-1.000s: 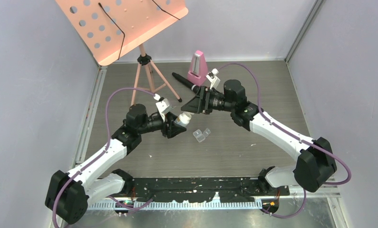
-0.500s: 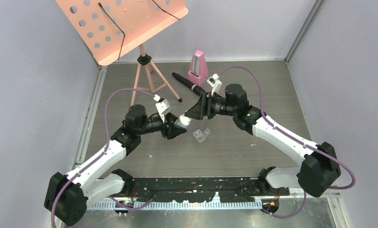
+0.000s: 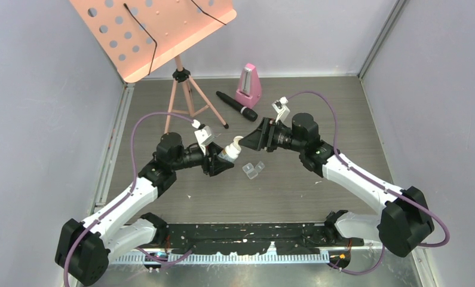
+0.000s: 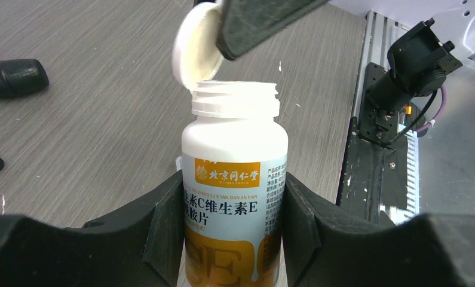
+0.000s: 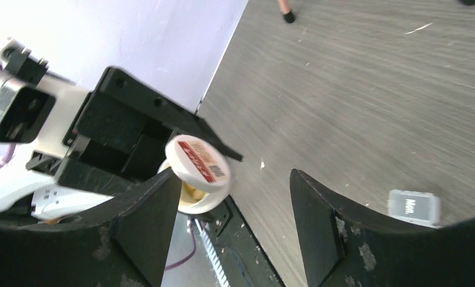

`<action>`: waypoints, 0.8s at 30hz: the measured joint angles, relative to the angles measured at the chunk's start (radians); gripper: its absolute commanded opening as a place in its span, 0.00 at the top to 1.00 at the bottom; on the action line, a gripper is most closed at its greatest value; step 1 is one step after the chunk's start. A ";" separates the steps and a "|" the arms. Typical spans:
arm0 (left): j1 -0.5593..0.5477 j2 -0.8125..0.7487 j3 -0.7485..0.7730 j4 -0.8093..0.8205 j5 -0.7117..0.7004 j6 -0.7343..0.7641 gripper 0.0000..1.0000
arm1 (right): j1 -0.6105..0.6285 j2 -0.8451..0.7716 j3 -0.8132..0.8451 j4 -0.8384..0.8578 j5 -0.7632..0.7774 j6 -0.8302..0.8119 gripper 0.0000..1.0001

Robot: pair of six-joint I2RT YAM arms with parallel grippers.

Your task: Sort the pills into containers

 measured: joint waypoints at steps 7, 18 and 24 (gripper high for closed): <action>0.000 -0.004 0.000 0.005 0.017 0.001 1.00 | -0.031 -0.002 -0.037 0.026 0.040 0.027 0.32; 0.000 -0.004 0.000 0.018 0.022 -0.004 1.00 | -0.024 0.043 -0.026 0.089 0.000 0.051 0.49; 0.000 -0.004 0.000 0.034 0.021 -0.021 1.00 | -0.007 0.076 0.003 0.137 -0.016 0.079 0.67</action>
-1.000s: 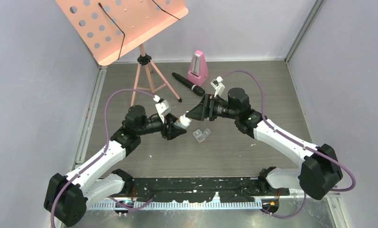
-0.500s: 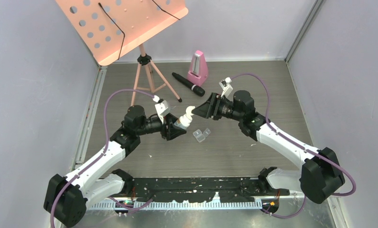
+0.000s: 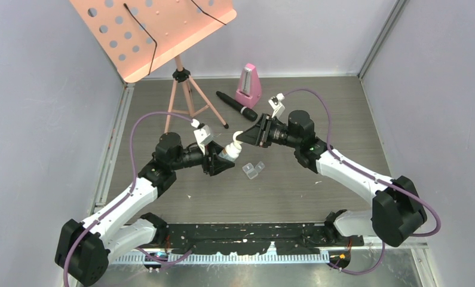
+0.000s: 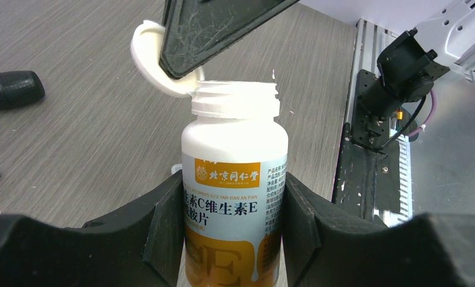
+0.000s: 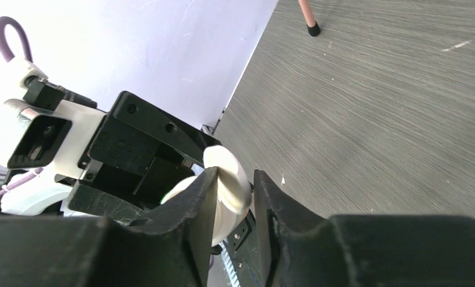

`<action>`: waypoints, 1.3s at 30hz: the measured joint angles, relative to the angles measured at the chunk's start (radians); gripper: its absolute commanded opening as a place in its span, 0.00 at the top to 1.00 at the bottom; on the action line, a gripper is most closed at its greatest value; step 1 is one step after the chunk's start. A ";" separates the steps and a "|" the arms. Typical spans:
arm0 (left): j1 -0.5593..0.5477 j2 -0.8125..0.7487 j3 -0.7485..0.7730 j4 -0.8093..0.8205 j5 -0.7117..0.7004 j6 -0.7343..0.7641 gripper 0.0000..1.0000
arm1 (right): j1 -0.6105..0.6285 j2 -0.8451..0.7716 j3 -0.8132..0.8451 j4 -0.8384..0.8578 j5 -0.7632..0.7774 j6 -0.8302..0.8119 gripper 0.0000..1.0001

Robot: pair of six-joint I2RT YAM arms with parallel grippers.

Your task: Sort the pills into containers

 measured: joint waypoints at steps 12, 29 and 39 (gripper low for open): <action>0.002 0.000 0.000 0.018 0.017 -0.005 1.00 | 0.014 0.055 0.027 0.153 -0.084 0.027 0.94; 0.003 -0.020 0.000 -0.014 0.156 0.000 1.00 | 0.032 0.251 0.063 0.665 -0.410 0.135 0.57; 0.003 -0.020 0.004 -0.093 0.095 0.057 1.00 | 0.022 0.125 0.083 0.215 -0.263 -0.107 0.13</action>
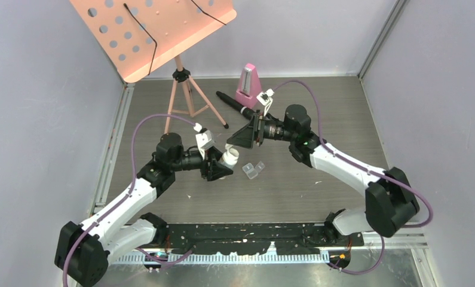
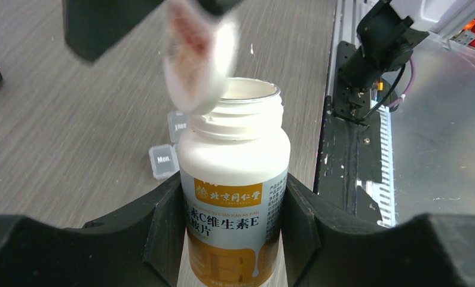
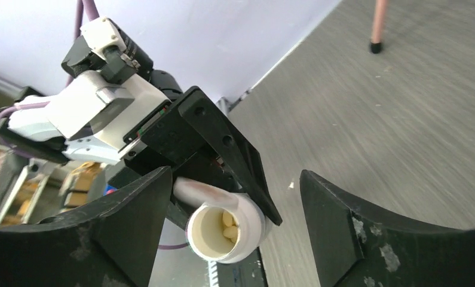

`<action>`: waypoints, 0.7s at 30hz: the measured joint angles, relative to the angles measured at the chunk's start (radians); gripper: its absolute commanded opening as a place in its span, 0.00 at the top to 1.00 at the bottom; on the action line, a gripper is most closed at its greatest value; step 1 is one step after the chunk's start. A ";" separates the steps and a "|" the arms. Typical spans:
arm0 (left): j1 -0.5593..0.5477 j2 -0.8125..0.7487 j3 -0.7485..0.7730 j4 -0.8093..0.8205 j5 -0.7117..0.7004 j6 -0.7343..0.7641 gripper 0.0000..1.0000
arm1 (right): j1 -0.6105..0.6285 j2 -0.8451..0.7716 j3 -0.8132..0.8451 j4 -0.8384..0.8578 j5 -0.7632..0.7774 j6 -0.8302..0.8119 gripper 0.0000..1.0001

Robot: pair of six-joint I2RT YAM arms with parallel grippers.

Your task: Sort the pills into containers

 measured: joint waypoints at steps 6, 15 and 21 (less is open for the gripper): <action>-0.001 0.051 0.003 -0.076 -0.035 0.015 1.00 | -0.035 -0.135 0.002 -0.214 0.143 -0.060 0.12; -0.056 0.163 0.056 -0.183 -0.141 0.007 1.00 | -0.065 -0.298 -0.019 -0.433 0.362 -0.091 0.20; -0.105 0.291 0.127 -0.258 -0.248 -0.032 1.00 | -0.088 -0.374 -0.080 -0.578 0.505 -0.098 0.21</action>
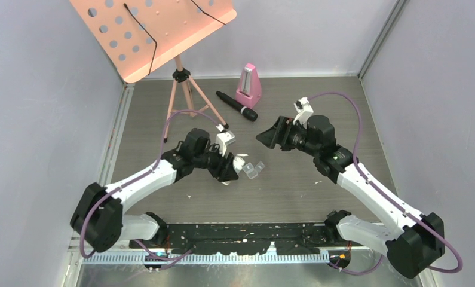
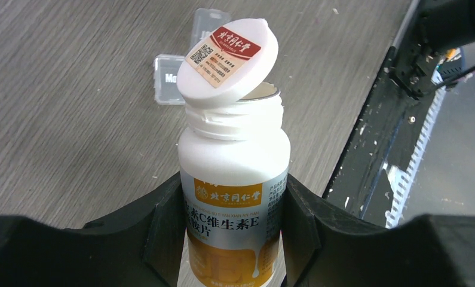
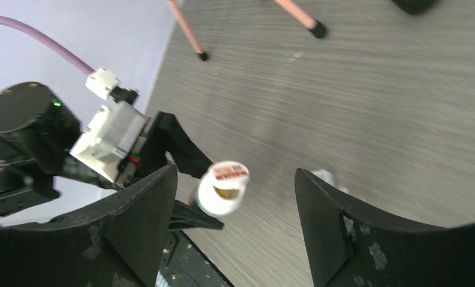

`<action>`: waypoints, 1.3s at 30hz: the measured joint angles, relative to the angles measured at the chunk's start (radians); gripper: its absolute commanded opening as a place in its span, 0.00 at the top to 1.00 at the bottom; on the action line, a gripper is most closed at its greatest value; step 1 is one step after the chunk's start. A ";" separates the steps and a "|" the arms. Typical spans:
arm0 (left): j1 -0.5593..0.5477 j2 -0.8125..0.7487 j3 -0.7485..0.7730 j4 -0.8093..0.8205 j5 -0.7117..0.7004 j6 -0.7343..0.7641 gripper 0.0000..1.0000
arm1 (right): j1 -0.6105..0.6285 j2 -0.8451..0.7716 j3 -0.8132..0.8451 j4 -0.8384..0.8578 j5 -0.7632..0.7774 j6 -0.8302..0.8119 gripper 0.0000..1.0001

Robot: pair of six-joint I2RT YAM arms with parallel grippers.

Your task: Sort the pills into containers

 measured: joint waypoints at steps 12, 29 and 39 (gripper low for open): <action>-0.074 0.252 0.167 -0.100 -0.093 -0.032 1.00 | -0.134 -0.126 -0.148 -0.209 0.173 0.024 0.28; -0.130 0.373 0.259 -0.229 -0.186 -0.022 1.00 | -0.156 -0.100 -0.232 -0.320 0.200 0.059 0.40; -0.178 0.411 0.327 -0.291 -0.237 -0.001 1.00 | -0.159 -0.074 -0.258 -0.311 0.193 0.070 0.40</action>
